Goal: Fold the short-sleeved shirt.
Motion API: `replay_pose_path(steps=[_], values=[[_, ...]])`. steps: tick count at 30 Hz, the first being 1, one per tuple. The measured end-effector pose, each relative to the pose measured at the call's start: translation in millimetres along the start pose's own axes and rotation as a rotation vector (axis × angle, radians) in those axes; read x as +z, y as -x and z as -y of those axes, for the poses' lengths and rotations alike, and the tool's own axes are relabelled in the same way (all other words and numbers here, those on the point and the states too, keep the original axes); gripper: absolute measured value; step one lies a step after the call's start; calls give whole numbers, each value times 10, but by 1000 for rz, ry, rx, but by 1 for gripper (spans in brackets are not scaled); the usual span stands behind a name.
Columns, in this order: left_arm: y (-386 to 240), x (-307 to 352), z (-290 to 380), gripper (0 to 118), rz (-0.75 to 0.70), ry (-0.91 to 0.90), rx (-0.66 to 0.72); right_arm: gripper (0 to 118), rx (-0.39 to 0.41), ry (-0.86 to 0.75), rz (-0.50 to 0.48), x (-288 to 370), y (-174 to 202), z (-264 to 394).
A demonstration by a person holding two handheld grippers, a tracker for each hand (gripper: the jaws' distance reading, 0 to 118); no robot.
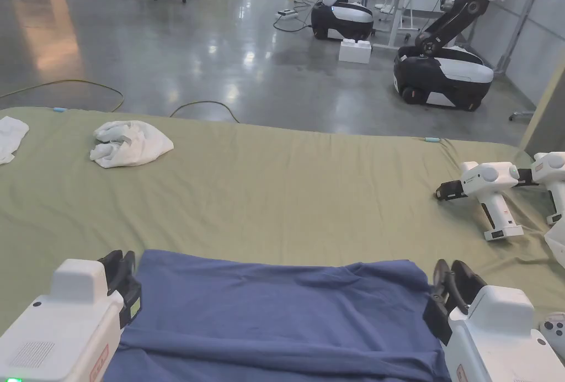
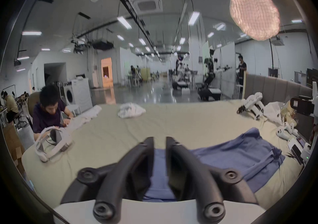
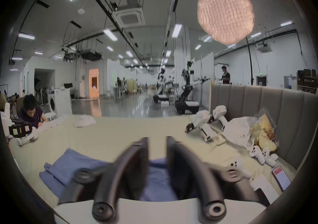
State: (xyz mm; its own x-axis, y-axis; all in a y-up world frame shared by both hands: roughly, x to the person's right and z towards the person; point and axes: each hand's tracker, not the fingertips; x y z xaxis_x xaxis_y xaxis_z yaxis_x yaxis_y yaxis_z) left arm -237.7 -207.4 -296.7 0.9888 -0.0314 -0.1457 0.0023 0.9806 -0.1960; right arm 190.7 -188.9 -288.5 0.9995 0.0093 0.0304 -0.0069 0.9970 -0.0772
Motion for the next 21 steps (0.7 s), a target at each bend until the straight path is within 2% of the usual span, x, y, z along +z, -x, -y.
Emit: replay_pose_path(steps=[4, 6, 9, 13, 18, 19, 20, 21], values=[[242, 160, 79, 0, -8, -33, -2, 1, 13, -41, -29, 130, 93, -88], [198, 339, 37, 0, 6, -39, 17, 1, 44, -59, -16, 166, 151, -114], [263, 396, 52, 0, -18, -10, 9, 1, 44, -67, -21, 187, 169, -134], [616, 116, 293, 0, -22, 199, 31, 1, 54, -46, -24, 201, 169, -97], [893, -415, 749, 0, 45, 573, 93, 1, 64, 19, -12, 203, 110, 45], [935, -483, 828, 3, 43, 597, 107, 1, 62, 27, -11, 208, 94, 69], [991, -572, 919, 11, 45, 624, 125, 1, 60, 39, -12, 217, 63, 98], [1029, -658, 985, 29, 47, 679, 128, 1, 65, 53, -7, 219, 50, 124]])
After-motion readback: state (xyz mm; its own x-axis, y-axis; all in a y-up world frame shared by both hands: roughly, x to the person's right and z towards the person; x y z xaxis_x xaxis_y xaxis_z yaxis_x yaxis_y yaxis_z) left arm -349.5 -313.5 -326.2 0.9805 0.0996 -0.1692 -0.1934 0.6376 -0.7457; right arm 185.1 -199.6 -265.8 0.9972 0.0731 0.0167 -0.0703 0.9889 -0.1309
